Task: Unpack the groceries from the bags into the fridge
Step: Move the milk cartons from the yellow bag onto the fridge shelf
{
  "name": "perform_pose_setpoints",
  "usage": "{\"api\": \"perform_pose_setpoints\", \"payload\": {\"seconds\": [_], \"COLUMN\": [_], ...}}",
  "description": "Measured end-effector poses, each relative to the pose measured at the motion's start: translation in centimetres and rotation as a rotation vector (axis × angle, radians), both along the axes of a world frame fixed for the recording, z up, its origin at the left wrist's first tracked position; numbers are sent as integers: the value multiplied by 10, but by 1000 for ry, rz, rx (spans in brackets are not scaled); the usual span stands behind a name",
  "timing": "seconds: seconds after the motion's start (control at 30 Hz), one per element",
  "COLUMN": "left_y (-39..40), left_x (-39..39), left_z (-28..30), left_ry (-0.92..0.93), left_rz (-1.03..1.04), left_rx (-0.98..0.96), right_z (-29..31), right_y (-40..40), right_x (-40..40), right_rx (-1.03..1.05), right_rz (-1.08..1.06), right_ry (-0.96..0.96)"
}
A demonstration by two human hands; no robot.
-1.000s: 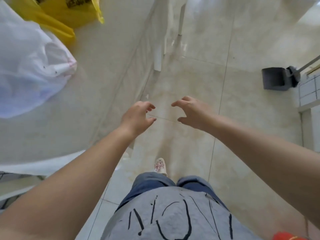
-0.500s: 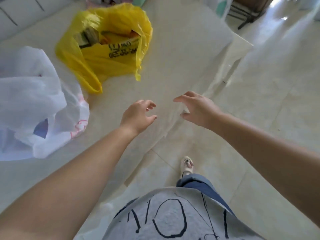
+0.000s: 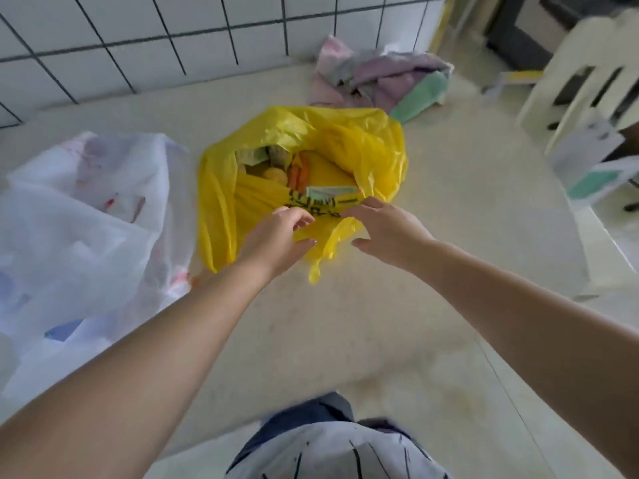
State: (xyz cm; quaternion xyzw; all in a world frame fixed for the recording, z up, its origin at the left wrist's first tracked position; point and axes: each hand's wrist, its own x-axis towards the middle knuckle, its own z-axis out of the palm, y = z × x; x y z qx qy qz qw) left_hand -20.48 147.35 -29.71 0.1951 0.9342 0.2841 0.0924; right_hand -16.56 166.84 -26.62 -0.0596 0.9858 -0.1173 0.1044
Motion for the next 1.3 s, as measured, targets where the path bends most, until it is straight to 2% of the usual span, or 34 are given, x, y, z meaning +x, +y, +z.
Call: {"api": "perform_pose_setpoints", "payload": {"seconds": [0.37,0.43,0.53,0.6,0.7,0.83,1.03,1.1,1.2,1.3], "left_y": [15,17,20,22,27,37,43,43,46,52], "left_x": [-108,-123,-143,-154,-171,-189,-221,-233,-248,-260], "left_z": [11,3,-10,-14,-13,-5,8,8,7,4], "left_ry": [74,77,138,179,204,270,247,233,223,218], "left_rz": [109,83,10,-7,-9,16,93,91,80,53], "left_rx": [-72,-138,-360,-483,-562,-543,-511,-525,-464,-369], "right_z": [-19,-27,-39,-46,-47,-37,-27,-26,-31,-34], "right_y": [6,5,10,19,34,58,82,85,90,93], "right_x": [-134,-152,-167,-176,-194,-218,-248,-255,-266,-272], "right_rx": [27,124,321,395,536,605,694,675,514,294], "right_rz": [214,364,597,594,573,479,401,362,314,440], "right_ry": [28,-7,-80,-119,-114,-94,-75,-36,168,305]}}
